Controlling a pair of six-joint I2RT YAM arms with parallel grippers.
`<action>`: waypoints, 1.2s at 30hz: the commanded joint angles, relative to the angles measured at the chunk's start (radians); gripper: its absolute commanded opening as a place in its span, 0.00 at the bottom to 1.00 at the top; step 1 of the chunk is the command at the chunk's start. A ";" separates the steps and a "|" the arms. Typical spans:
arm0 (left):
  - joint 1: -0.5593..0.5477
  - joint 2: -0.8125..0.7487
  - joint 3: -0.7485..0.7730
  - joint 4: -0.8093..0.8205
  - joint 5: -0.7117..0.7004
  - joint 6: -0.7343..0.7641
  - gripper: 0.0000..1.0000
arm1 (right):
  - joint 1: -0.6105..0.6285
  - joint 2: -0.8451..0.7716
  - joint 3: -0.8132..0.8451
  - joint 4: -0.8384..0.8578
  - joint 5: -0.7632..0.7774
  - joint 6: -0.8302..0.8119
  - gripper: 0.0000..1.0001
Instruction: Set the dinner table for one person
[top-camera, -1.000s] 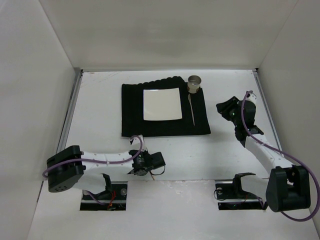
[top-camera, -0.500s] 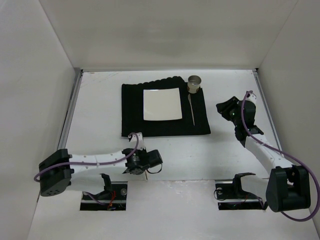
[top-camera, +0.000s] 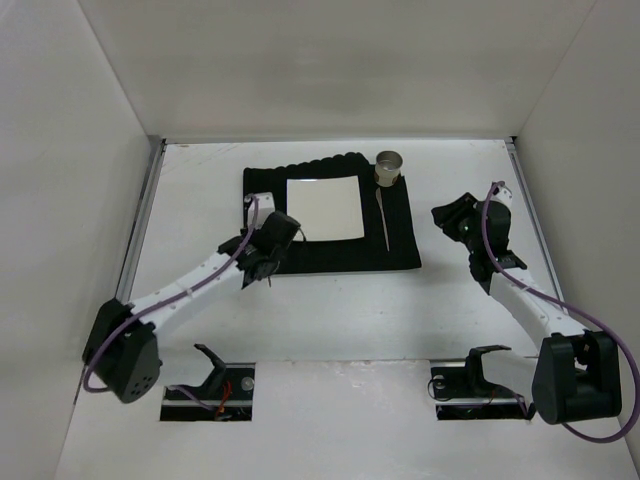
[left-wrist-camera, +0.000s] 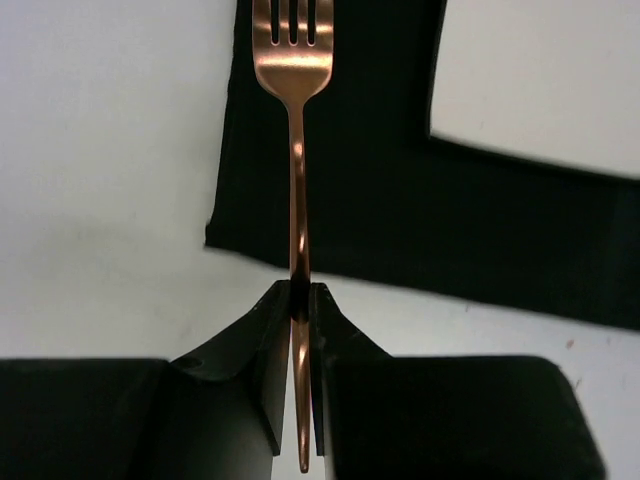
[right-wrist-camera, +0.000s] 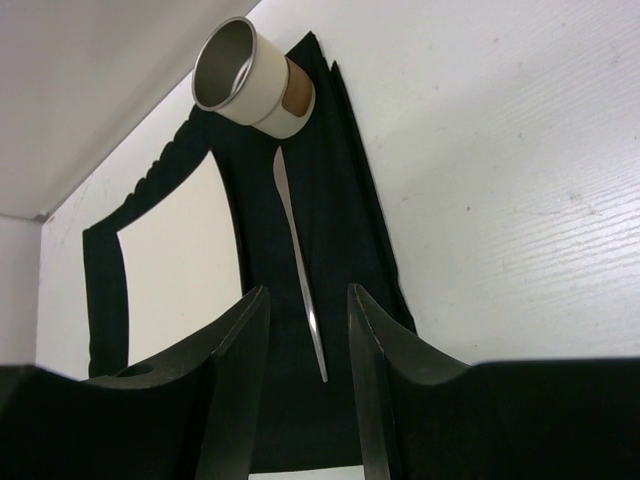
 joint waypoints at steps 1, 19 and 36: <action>0.069 0.129 0.126 0.198 0.035 0.286 0.02 | 0.016 0.000 0.009 0.054 0.009 -0.008 0.43; 0.235 0.545 0.399 0.215 0.165 0.368 0.03 | 0.022 0.033 0.010 0.071 -0.002 -0.004 0.43; 0.258 0.651 0.376 0.245 0.153 0.363 0.05 | 0.022 0.026 0.009 0.071 -0.003 -0.002 0.43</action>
